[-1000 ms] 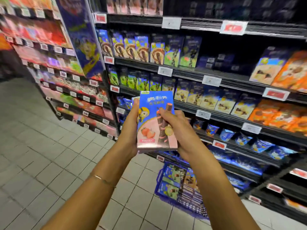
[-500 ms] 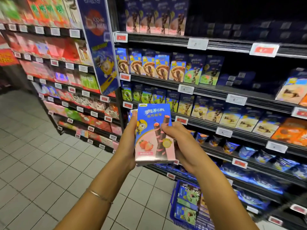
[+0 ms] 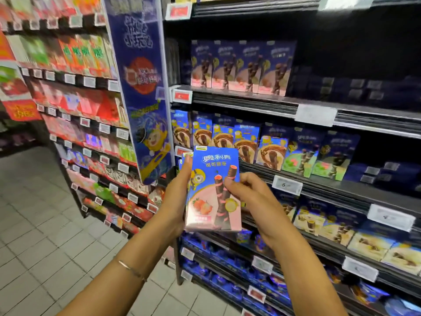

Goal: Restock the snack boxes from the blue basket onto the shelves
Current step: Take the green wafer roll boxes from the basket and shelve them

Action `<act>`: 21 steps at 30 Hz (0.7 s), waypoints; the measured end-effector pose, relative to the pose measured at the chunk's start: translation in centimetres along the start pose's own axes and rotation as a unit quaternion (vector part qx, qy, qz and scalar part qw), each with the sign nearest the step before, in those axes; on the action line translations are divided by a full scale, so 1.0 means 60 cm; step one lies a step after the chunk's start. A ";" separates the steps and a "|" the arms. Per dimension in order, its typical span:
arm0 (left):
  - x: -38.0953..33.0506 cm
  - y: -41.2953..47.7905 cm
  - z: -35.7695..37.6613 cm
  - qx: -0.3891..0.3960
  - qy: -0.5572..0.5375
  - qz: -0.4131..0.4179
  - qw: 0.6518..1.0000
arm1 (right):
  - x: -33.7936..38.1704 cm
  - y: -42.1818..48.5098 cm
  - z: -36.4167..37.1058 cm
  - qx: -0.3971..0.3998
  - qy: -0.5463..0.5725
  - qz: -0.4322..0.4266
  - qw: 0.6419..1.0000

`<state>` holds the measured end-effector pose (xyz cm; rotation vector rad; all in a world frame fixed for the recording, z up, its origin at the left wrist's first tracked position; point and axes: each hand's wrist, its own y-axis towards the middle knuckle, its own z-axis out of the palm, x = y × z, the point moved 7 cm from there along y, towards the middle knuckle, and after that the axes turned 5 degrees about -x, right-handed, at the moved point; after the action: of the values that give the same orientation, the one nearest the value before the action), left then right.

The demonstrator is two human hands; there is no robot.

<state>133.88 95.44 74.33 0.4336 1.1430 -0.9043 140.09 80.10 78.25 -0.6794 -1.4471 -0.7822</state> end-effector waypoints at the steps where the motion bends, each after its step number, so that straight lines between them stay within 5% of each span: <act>1: -0.009 0.021 -0.006 -0.004 0.002 0.002 1.000 | 0.001 0.023 0.006 0.005 0.000 -0.001 1.000; 7: -0.067 0.140 -0.036 0.014 -0.025 0.008 1.000 | 0.002 0.139 0.064 0.013 0.023 0.003 1.000; 14: -0.133 0.255 -0.046 0.135 -0.108 -0.011 0.985 | 0.055 0.251 0.119 -0.058 0.034 -0.040 0.997; 21: -0.187 0.344 -0.059 0.104 -0.045 0.005 0.994 | 0.122 0.333 0.156 -0.086 0.041 -0.117 0.989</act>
<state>146.83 114.42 80.34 0.5618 0.9675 -1.0293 150.41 99.02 86.97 -0.6054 -1.4116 -1.1151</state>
